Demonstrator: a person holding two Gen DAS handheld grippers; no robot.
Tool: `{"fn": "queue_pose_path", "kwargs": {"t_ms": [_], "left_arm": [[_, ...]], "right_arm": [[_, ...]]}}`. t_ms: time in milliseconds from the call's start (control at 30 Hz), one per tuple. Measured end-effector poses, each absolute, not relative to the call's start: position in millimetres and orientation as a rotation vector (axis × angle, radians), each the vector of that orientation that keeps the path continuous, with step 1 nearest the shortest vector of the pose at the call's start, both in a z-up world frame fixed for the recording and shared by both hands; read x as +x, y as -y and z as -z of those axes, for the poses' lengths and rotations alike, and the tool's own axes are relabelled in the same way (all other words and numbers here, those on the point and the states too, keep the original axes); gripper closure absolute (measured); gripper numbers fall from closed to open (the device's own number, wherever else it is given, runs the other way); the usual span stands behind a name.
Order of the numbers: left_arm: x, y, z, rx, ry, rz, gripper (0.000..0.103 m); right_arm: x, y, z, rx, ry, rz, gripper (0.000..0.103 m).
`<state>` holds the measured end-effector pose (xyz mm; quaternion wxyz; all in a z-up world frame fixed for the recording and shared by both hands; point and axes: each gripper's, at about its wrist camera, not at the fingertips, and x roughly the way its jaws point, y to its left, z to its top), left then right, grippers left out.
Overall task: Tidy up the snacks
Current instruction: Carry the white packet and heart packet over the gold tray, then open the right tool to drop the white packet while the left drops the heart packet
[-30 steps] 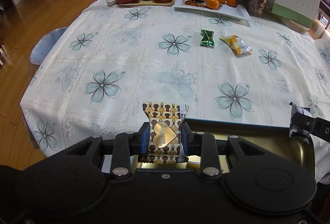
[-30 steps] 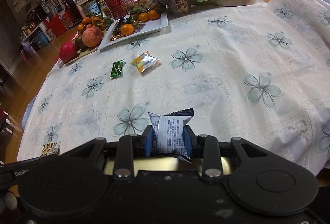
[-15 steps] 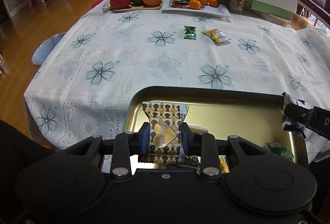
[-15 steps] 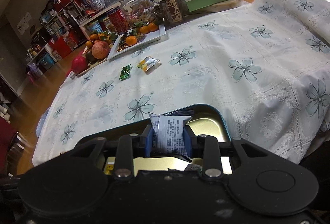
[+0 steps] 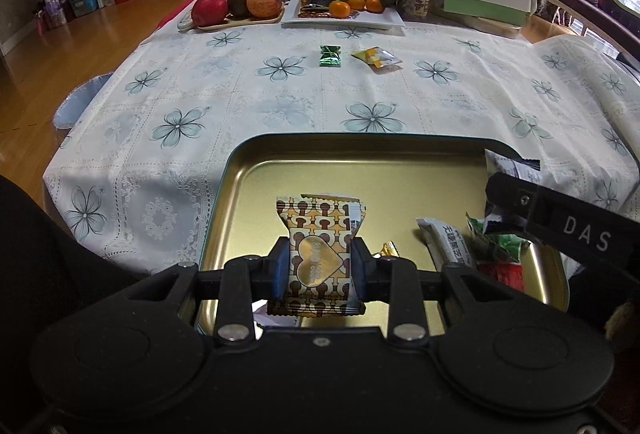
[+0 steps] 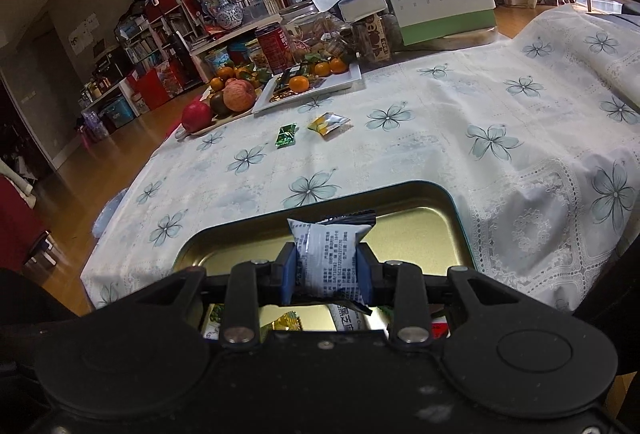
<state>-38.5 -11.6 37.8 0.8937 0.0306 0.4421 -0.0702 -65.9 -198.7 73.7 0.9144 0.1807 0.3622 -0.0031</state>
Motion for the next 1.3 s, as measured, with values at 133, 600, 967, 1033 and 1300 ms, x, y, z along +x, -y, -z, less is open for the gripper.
{"fn": "queue_pose_path", "kwargs": {"t_ms": [133,600,967,1033,1300], "left_arm": [[-43,13,-37,0.067,-0.933,0.168,0.064],[-43,-7,-39,-0.059,-0.996,0.154,0.064],[-34,7,-15,-0.051,-1.098,0.215,0.063],[-35,7,-15,-0.048,-1.094,0.21,0.063],[-32,7,-15,-0.055,-1.097,0.21,0.063]], "right_arm": [[-73,199,-77,0.377,-0.744,0.0,0.07],[-84,208,-77,0.39,-0.838,0.006,0.07],[-83,203,-66,0.381,-0.88,0.015,0.07],[-83,203,-65,0.374,-0.885,0.02,0.07],[-82,201,-63,0.362,-0.901,0.02,0.07]]}}
